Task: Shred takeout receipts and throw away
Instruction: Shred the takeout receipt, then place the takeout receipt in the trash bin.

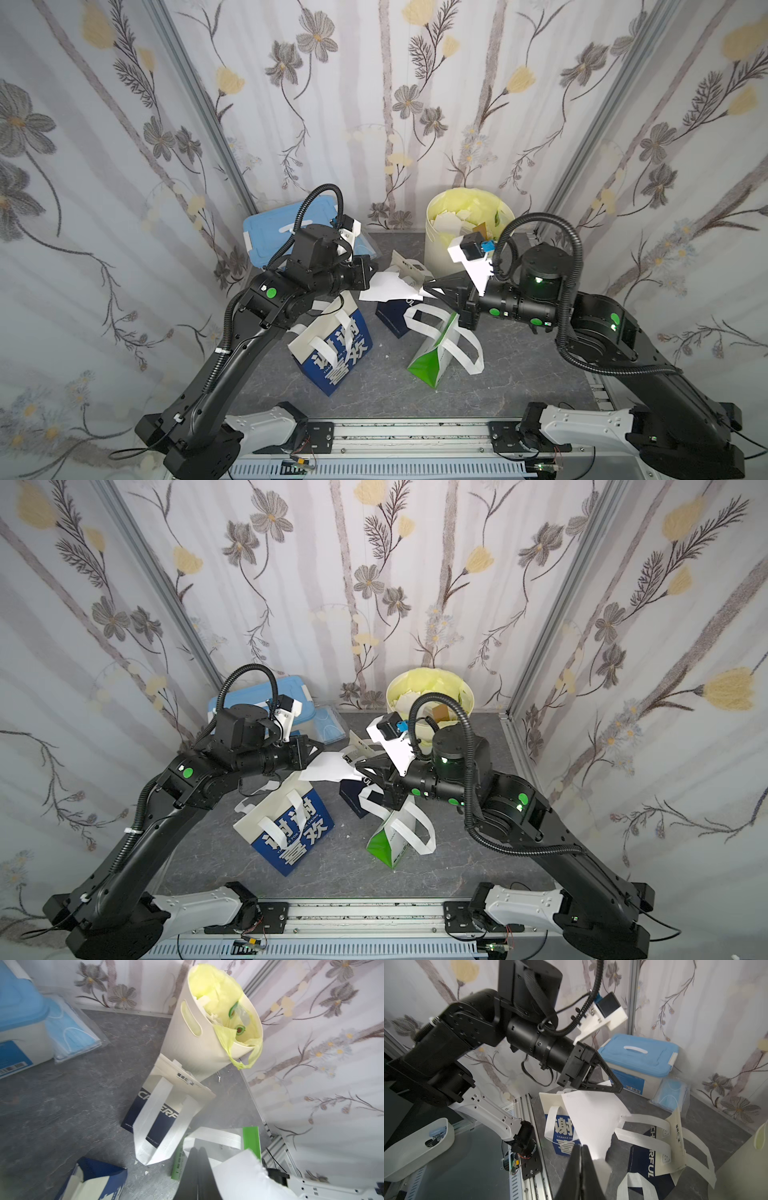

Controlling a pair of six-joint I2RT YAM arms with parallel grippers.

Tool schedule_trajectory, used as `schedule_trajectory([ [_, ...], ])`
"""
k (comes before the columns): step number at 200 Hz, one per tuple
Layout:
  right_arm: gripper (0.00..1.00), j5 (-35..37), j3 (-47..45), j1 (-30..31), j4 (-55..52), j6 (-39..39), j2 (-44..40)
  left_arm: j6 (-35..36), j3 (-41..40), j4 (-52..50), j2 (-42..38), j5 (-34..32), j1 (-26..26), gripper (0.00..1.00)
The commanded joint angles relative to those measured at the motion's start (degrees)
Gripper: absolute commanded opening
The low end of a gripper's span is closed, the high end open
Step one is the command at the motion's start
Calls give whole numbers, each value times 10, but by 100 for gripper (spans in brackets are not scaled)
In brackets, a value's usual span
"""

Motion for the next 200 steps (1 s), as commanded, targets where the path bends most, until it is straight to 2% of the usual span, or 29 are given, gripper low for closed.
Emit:
schedule_trajectory([
  [1, 0, 35, -21, -4, 68, 7, -33, 15, 10, -4, 3, -67, 0, 0],
  [30, 0, 133, -53, -61, 101, 46, -60, 10, 5, 25, -1, -62, -1, 0],
  [46, 0, 169, -63, -123, 108, 79, -50, -4, -12, 65, -12, -44, -1, 0],
  [58, 0, 169, -69, -193, 117, 98, -30, -20, -29, 102, -21, -31, -3, 0],
  [86, 0, 149, -55, -306, 152, 126, 57, -60, -58, 184, -35, -7, -9, 0],
  [125, 3, 160, 44, -386, 154, 137, 230, -89, -60, 238, -37, 0, -33, 0],
  [135, 9, 160, 80, -397, 134, 137, 272, -94, -58, 245, -39, 0, -35, 0],
  [162, 37, 157, 190, -409, 45, 118, 370, -119, -63, 278, -42, 3, -36, 0],
  [181, 45, 179, 240, -409, 1, 97, 405, -133, -68, 301, -39, 9, -39, 0],
  [200, 54, 224, 248, -409, -12, 74, 408, -141, -68, 323, -32, 15, -40, 0],
])
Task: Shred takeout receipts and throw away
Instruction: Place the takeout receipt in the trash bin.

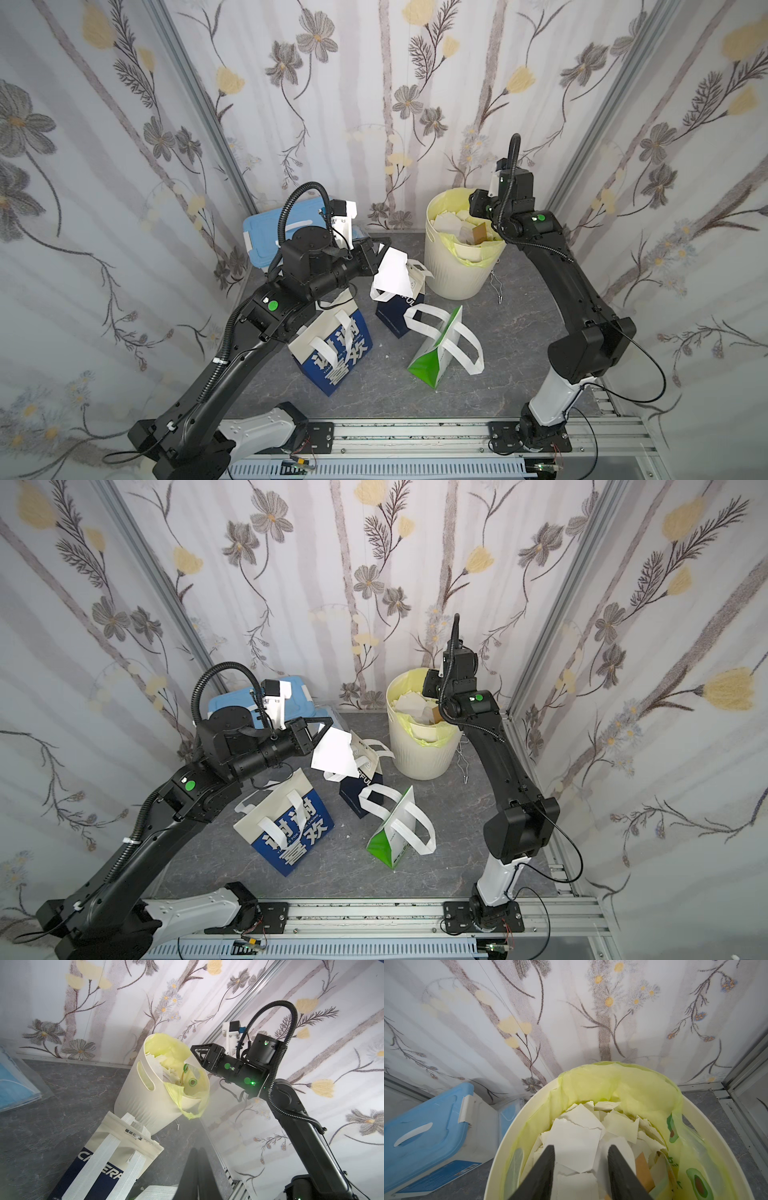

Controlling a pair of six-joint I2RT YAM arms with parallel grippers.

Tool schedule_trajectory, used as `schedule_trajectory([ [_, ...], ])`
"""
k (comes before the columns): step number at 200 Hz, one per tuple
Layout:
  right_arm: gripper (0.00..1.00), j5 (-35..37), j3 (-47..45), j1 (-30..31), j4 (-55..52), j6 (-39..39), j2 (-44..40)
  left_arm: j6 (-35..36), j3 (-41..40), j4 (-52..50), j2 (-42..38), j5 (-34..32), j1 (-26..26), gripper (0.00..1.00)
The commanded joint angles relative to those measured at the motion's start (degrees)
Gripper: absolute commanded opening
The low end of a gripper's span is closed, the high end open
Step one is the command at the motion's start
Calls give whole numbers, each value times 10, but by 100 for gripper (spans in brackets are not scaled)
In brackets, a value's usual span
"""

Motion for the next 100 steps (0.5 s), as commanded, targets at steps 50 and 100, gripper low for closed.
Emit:
schedule_trajectory([
  [50, 61, -1, 26, -3, -73, -60, -20, -47, -1, 122, 32, 23, -3, 0],
  [100, 64, -74, -9, -4, -80, -25, -94, -68, -1, 178, 53, 25, -4, 0],
])
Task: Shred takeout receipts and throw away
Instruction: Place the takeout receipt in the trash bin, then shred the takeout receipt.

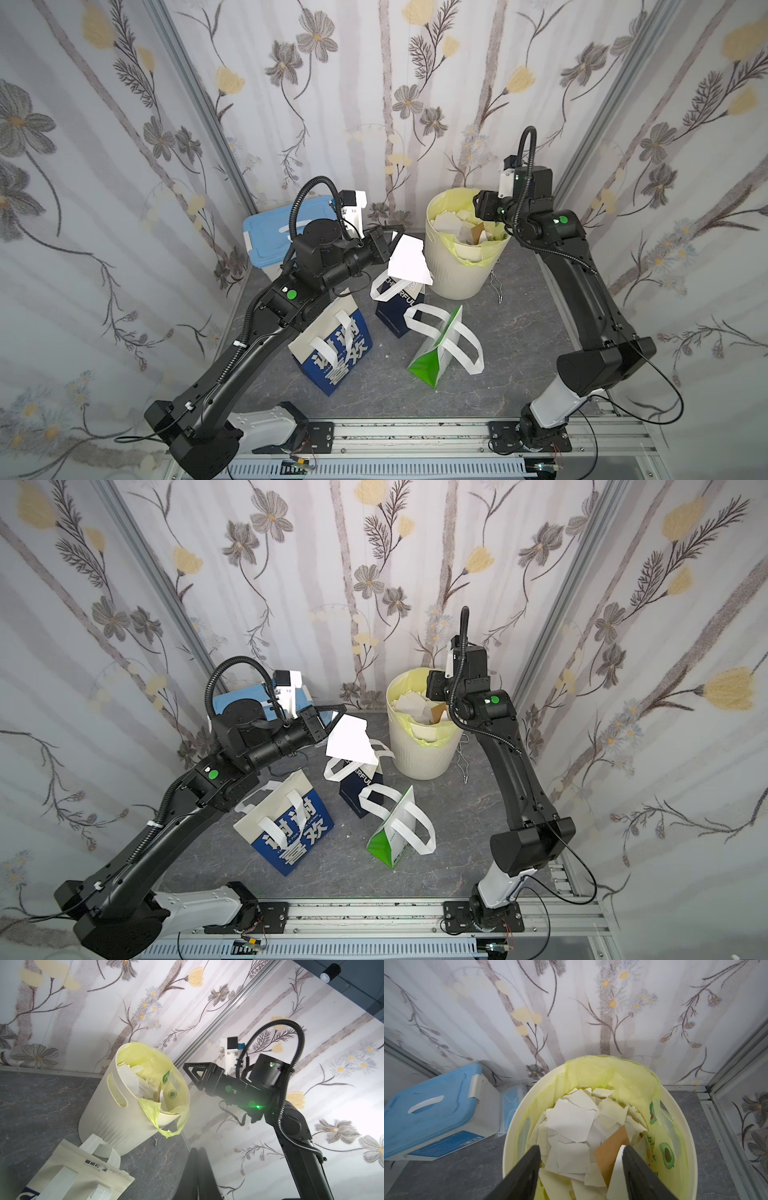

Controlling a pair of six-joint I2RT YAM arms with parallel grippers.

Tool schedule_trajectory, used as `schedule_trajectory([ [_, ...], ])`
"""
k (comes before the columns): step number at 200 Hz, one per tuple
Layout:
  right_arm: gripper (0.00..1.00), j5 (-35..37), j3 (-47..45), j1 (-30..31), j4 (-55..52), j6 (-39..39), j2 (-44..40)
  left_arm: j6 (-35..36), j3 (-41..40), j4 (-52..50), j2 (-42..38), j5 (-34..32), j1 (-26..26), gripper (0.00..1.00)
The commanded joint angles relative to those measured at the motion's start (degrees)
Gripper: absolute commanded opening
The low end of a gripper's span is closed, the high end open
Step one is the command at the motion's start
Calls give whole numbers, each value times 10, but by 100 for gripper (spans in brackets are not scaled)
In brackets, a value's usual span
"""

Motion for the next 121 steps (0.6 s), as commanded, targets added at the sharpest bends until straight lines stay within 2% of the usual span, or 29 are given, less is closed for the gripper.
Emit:
schedule_trajectory([
  [1, 64, -36, -8, -1, -6, 19, -16, -20, -8, 66, 6, 3, -1, 0],
  [10, 64, -69, -9, -1, -17, 29, -29, -27, -18, 79, 10, 3, -1, 0],
  [29, 63, -186, -55, 1, 0, 64, -85, -40, -19, 106, 15, 2, -3, 0],
  [42, 63, -260, -137, 4, 59, 99, -155, -48, -22, 124, 15, 0, -5, 0],
  [60, 64, -343, -278, 13, 198, 160, -254, -58, -19, 138, 26, 0, -9, 0],
  [88, 67, -364, -427, 34, 356, 269, -361, -84, -20, 171, 37, 3, -16, 0],
  [121, 73, -384, -477, 68, 419, 326, -391, -103, -19, 196, 47, 3, -29, 0],
])
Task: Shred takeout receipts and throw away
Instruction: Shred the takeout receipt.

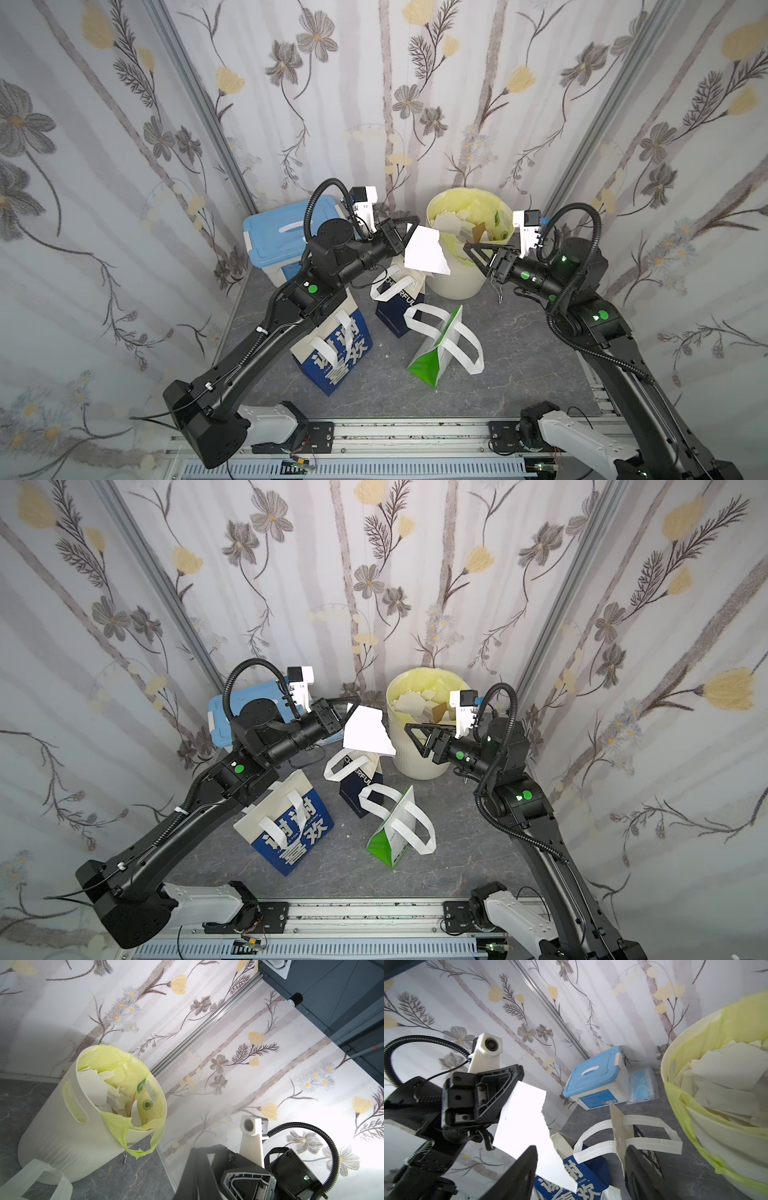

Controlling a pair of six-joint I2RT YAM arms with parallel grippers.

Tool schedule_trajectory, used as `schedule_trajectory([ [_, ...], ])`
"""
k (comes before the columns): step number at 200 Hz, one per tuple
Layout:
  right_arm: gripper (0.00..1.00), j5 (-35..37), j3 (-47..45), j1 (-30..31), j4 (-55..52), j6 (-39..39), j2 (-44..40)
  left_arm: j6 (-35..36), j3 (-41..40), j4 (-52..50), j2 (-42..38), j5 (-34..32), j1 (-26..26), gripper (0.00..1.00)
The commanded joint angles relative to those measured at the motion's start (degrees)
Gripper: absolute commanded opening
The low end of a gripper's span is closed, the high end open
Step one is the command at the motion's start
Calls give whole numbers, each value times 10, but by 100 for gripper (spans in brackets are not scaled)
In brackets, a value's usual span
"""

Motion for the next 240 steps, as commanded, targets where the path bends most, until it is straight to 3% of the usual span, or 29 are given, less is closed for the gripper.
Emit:
schedule_trajectory([
  [1, 73, -41, -17, 19, 122, 78, -8, -24, 2, 55, 6, 1, -6, 0],
  [43, 79, -49, -32, 47, 161, 97, 3, -28, 3, 67, 10, -1, -16, 0],
  [127, 79, -53, -36, 57, 159, 93, 19, -35, 3, 83, 11, -6, -20, 0],
  [148, 75, -61, -37, 64, 167, 99, 26, -36, 5, 87, 12, -7, -21, 0],
  [160, 68, -64, -37, 69, 179, 105, 29, -35, 5, 87, 13, -7, -21, 0],
  [192, 40, -65, -44, 70, 222, 131, 28, -35, 2, 86, 14, -8, -21, 0],
  [230, 2, -45, -47, 70, 236, 147, 31, -24, 2, 75, 9, -5, -21, 0],
  [240, 0, -43, -48, 70, 235, 144, 31, -14, 3, 66, 6, -3, -22, 0],
])
